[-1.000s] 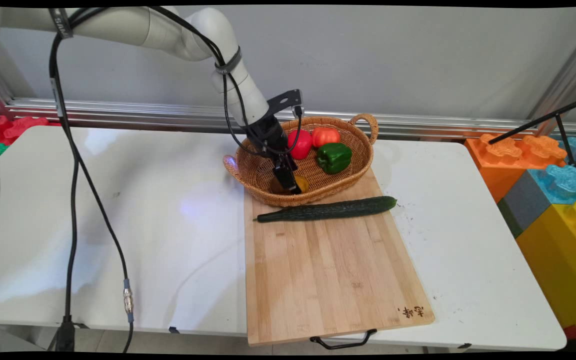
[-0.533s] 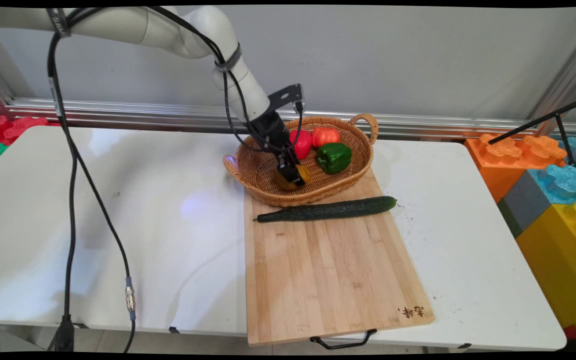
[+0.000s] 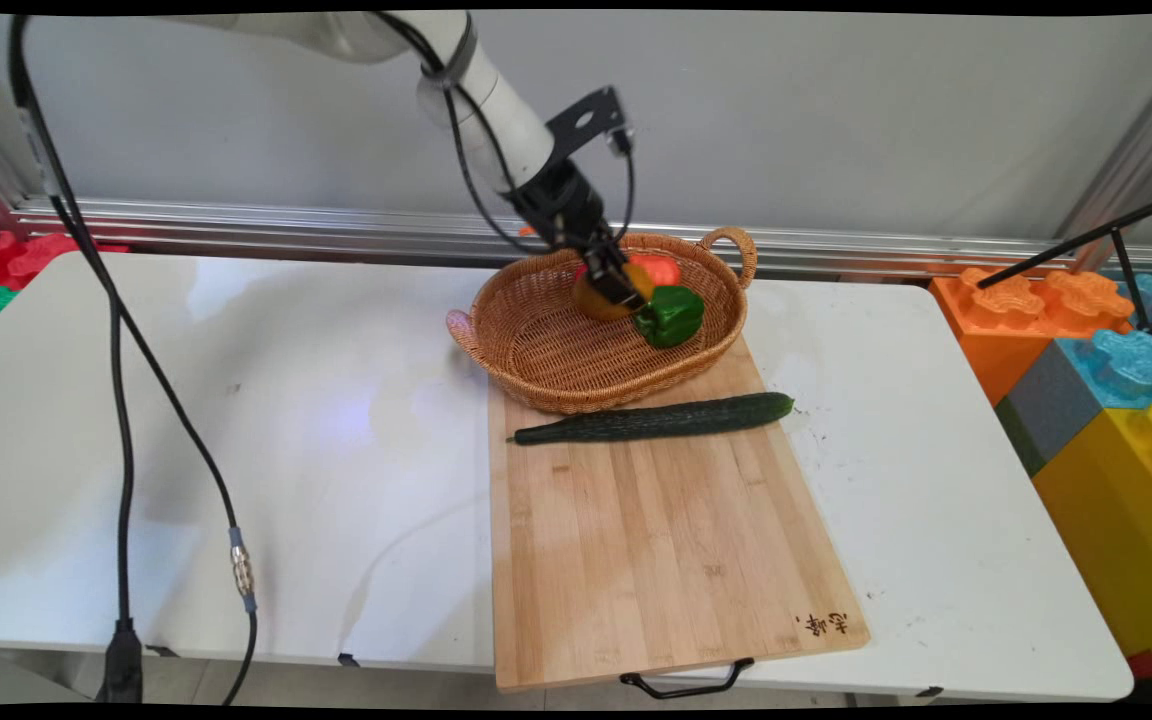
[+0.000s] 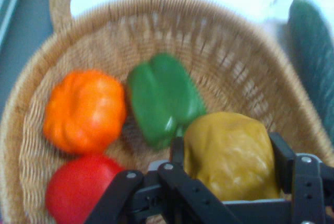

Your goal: Place the picked object on the cutting board

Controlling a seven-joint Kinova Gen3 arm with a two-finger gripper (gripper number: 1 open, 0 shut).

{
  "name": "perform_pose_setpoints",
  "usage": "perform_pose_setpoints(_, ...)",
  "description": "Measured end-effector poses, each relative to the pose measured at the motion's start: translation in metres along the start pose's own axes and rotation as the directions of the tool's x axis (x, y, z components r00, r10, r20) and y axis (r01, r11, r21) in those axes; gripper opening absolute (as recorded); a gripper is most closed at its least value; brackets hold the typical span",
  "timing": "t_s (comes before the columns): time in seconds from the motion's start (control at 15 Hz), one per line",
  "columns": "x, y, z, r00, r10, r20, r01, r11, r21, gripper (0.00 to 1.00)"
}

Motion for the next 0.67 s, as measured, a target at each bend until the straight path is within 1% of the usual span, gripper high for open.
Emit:
perform_pose_setpoints(0.13, 0.021, 0.017, -0.012, 1.000, -0.014, -0.027, 0.014, 1.000, -0.004, 0.00)
perform_pose_setpoints(0.2, 0.030, 0.028, -0.017, 0.999, -0.024, -0.035, 0.023, 1.000, -0.019, 0.00)
perform_pose_setpoints(0.4, 0.052, 0.064, -0.029, 0.998, -0.051, -0.043, 0.047, 0.996, -0.081, 0.00)
perform_pose_setpoints(0.53, 0.060, 0.088, -0.031, 0.997, -0.065, -0.039, 0.060, 0.991, -0.123, 0.00)
perform_pose_setpoints(0.67, 0.062, 0.106, -0.028, 0.997, -0.073, -0.032, 0.067, 0.986, -0.149, 0.00)
